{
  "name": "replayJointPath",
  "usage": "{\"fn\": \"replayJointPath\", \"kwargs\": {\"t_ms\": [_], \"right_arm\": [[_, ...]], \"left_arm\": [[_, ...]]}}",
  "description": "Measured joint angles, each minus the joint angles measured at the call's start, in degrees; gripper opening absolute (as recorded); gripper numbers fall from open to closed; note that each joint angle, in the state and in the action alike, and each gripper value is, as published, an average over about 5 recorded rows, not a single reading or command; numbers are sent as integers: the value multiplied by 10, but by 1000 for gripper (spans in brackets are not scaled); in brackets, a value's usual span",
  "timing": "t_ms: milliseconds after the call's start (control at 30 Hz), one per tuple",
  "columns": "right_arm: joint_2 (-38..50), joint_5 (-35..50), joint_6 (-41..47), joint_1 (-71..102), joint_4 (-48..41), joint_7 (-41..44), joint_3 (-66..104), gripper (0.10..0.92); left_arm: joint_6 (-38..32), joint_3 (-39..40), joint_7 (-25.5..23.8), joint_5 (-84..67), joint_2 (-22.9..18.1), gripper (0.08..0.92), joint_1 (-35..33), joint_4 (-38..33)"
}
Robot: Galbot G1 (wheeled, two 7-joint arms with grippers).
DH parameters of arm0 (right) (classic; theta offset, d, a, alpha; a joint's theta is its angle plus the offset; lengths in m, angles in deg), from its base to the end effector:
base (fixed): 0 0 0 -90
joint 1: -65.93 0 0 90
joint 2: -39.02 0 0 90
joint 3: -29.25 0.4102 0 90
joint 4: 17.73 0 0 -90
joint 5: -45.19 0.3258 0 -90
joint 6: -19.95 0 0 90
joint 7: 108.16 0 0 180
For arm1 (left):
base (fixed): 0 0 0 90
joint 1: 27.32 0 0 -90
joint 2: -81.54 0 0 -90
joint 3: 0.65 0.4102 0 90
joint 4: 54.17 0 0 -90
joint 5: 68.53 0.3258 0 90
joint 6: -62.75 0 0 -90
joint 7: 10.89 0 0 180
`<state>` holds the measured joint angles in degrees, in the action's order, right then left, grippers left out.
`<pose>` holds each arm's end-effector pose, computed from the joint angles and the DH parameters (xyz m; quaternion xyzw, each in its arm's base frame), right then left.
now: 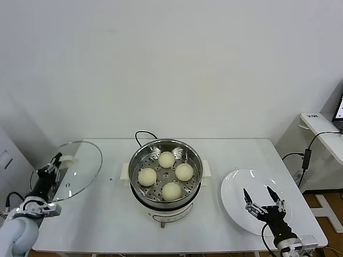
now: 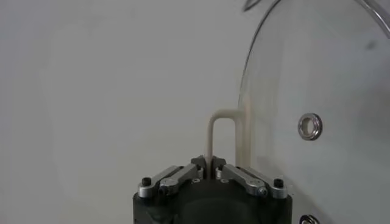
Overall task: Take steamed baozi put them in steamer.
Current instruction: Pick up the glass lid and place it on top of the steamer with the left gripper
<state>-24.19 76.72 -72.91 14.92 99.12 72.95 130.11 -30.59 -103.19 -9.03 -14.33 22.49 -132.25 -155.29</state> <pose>0.0897 -0.1675 -0.3429 0.0333 -0.9969 -0.0290 0.0655 0.2340 0.2382 -0.3338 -0.0285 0.7246 0.6885 0.0104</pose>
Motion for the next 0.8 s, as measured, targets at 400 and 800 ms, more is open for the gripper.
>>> {"fn": "replayJointPath", "kwargs": {"t_ms": [400,800], "right_arm": [[-2,9,10,18,-13,20,29,823],[-17,4,13,44,-11,30,57,823]], "left_arm": [[238,211,-54,-12,45,122,37,-165],[393,437,-103,84,-2,122,147,-181]]}}
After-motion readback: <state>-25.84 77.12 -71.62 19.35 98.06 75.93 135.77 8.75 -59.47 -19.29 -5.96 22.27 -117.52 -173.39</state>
